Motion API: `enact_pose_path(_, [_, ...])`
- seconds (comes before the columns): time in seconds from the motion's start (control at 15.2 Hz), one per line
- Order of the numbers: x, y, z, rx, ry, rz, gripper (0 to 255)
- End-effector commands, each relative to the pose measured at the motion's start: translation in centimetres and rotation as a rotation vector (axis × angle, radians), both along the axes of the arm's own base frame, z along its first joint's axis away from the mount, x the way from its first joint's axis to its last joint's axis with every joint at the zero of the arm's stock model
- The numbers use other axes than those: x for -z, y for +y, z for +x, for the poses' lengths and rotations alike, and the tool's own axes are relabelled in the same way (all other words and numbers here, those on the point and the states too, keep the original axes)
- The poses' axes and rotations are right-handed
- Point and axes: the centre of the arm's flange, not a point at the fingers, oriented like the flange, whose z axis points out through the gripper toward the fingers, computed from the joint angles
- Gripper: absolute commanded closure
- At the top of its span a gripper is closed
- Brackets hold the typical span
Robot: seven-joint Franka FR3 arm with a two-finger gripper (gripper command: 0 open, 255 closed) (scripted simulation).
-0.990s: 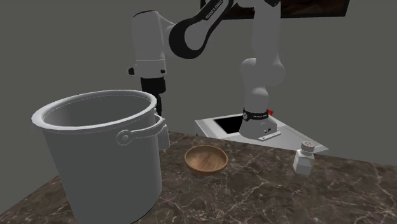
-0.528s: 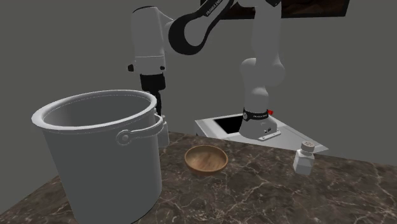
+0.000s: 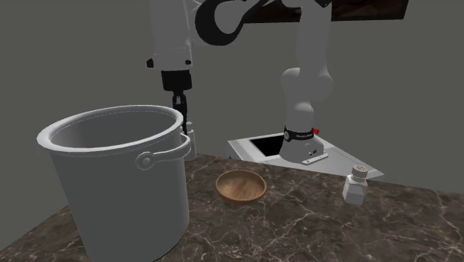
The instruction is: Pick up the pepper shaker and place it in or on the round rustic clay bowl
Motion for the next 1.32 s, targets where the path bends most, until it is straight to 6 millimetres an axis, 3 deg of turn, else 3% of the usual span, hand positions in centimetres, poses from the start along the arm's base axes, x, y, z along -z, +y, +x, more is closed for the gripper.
enact_pose_path(0.0, [-1.1, -0.1, -0.1, 0.0, 0.0, 0.0, 255])
enact_pose_path(0.79, [-6.9, -0.1, -0.1, 0.0, 0.0, 0.0, 255])
enact_pose_path(1.25, [-8.7, 7.7, -4.8, 0.0, 0.0, 0.0, 255])
